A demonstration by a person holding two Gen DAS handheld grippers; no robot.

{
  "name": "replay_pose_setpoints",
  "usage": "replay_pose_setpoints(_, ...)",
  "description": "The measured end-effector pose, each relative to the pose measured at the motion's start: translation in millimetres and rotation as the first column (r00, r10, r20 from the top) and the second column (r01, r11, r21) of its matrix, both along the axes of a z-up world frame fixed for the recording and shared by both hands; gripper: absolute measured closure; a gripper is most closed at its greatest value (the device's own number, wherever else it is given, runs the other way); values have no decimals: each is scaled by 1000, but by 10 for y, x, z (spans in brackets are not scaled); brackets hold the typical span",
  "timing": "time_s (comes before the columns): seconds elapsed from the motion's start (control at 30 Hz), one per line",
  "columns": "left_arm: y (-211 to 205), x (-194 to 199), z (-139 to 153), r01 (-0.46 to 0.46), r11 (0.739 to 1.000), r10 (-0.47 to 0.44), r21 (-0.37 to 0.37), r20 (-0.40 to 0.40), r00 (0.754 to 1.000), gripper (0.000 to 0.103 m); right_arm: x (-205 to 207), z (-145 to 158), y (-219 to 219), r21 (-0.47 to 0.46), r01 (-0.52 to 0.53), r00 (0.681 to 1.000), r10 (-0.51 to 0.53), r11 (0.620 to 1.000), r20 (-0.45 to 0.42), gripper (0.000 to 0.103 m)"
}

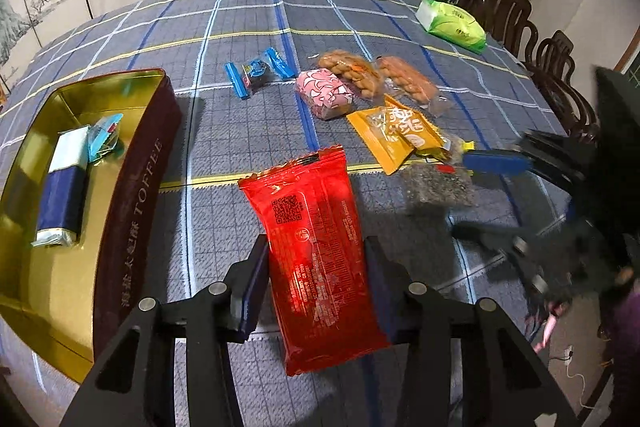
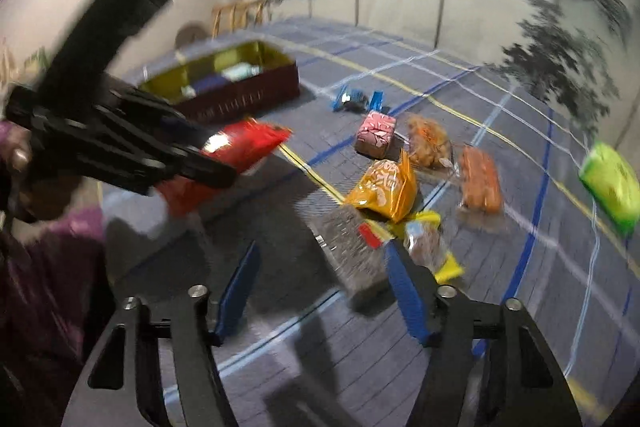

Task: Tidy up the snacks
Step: 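Grasp the grey rice-cake block with the right gripper while the left gripper holds the red packet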

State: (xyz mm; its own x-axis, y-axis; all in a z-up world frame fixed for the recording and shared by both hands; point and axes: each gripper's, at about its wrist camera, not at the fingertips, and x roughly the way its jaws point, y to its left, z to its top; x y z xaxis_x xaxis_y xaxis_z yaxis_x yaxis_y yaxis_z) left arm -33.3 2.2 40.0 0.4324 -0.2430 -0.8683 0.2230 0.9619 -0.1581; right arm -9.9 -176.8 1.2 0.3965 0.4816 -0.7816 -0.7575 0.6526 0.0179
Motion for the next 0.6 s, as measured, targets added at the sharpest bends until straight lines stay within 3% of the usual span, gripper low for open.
replay_pose_setpoints(0.17, 7, -46, 33, 8, 1000, -8, -1, -1, 1000, 61, 209, -125, 114, -66, -45, 997, 42, 997, -57, 53)
replay_pose_setpoints(0.23, 3, -56, 41, 10, 1000, -10, 2, -1, 1000, 61, 247, -180, 169, -89, -62, 994, 53, 994, -95, 65)
replay_pose_setpoints(0.3, 17, -65, 64, 10, 1000, -10, 1, 1, 1000, 61, 243, -264, 243, -133, -58, 992, 42, 989, -115, 66)
replay_pose_setpoints(0.43, 67, -111, 125, 5, 1000, -5, -16, 16, 1000, 61, 65, -211, 237, -79, -5, 992, -5, 997, -125, 67)
replay_pose_setpoints(0.6, 90, -207, 194, 15, 999, -14, -30, 25, 1000, 62, -178, -249, 97, 92, 159, 981, -147, 983, -123, 67)
